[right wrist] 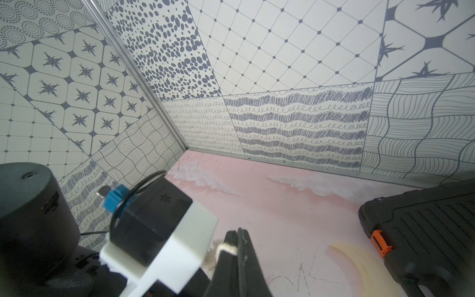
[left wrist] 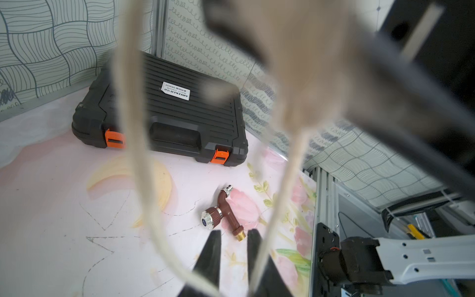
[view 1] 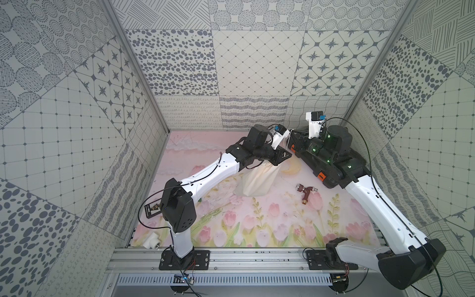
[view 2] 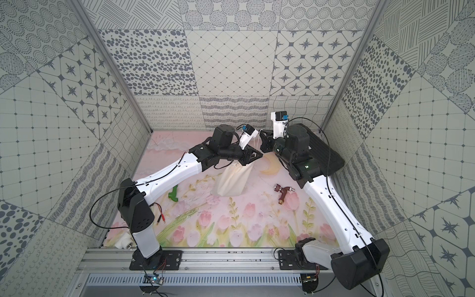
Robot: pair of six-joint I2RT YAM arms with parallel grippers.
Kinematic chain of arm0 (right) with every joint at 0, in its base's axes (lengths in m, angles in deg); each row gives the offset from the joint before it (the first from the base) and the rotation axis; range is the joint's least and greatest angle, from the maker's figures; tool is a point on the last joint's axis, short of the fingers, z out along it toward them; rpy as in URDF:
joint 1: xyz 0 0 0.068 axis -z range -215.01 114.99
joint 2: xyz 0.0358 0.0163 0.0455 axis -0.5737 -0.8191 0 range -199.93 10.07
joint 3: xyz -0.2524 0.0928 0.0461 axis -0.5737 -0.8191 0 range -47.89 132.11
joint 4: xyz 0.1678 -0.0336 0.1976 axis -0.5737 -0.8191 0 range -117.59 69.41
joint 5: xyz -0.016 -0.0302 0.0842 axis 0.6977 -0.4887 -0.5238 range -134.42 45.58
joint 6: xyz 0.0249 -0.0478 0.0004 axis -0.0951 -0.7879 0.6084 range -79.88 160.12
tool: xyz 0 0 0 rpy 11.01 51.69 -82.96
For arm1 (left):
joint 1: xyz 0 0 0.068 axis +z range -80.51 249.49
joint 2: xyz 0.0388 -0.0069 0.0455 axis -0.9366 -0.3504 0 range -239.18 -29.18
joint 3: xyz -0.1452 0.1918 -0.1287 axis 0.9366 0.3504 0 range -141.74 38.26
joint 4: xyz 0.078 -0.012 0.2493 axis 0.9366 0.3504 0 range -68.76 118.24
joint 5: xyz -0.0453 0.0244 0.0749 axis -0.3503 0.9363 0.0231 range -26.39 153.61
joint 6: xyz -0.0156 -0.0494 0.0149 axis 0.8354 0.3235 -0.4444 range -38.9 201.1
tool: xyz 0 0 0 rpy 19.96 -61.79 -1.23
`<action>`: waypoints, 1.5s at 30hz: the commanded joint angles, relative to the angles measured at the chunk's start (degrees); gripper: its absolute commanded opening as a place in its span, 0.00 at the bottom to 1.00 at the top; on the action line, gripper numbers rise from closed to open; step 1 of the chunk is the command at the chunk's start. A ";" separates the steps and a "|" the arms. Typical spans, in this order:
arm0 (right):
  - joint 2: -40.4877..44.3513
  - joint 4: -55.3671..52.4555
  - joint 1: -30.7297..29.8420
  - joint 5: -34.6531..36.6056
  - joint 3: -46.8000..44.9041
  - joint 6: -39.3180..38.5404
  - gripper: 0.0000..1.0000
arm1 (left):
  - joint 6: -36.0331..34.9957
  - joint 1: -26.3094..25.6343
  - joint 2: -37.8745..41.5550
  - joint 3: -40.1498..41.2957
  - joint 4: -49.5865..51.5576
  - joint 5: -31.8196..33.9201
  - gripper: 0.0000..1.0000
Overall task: Close the soil bag
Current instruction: Frap the soil bag at the center of the board.
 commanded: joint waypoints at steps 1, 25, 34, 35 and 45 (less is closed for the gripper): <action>2.00 1.63 0.15 4.00 1.27 -1.92 0.00 | 0.24 -0.37 -0.78 2.84 1.68 1.07 0.08; 2.34 -1.84 14.71 10.83 10.06 3.03 0.00 | -1.49 1.92 8.42 28.15 19.10 27.12 0.14; 1.48 -2.25 18.43 4.90 7.14 5.07 0.00 | 0.32 11.12 16.83 29.99 20.85 31.89 0.00; 0.99 -1.83 18.36 2.25 6.62 5.34 0.00 | -0.28 12.18 17.43 28.27 21.16 32.30 0.00; -8.30 1.51 10.56 -11.51 4.02 4.20 0.10 | -5.82 15.57 18.61 10.78 23.63 32.03 0.00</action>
